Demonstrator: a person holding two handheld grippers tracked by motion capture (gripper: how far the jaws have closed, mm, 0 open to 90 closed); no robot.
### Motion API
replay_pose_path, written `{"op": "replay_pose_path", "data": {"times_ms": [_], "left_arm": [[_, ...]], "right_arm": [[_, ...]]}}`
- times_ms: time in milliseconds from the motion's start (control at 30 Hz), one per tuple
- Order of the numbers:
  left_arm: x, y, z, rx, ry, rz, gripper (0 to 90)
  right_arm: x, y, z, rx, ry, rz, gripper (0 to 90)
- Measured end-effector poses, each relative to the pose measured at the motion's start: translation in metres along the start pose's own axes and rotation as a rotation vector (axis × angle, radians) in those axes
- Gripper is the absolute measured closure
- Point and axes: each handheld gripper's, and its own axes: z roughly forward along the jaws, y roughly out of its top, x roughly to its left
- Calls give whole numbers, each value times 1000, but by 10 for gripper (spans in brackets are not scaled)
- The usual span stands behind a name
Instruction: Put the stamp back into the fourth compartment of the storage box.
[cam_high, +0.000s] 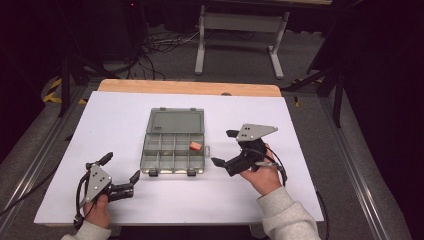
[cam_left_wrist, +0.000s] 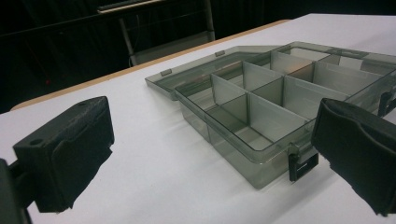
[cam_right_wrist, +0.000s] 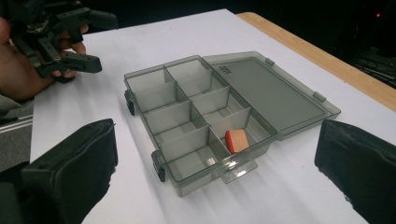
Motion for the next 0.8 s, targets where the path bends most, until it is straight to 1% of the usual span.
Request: {"op": "replay_pose_path", "data": {"times_ms": [33,100,200,333,367,433,633,733,800], "left_arm": [[0,0,0,0,0,0,3],[0,0,0,0,1,1,3],[0,0,0,-3,2,0,3],[0,0,0,-2,3,-3,3],[0,0,0,-2,3,-3,3],[0,0,0,-2,3,-2,3],[0,0,0,-2,4,-1,3],[0,0,0,1,2,-1,3],[0,0,0,2,3,0,3]], "right_arm": [[1,-4,-3,-14,-2,1,0],[2,-9,-6,-25,-8,-3,0],[5,-19,-9,-42,-18,8,0],[8,-32,-12,-80,-33,14,0],[8,-32,-12,-80,-33,14,0],[9,-39,-14,-107,-45,15,0],[10,-53,-17,-157,-62,29,0],[11,-60,-18,-174,-69,35,0],[11,-63,-17,-178,-66,36,0]]}}
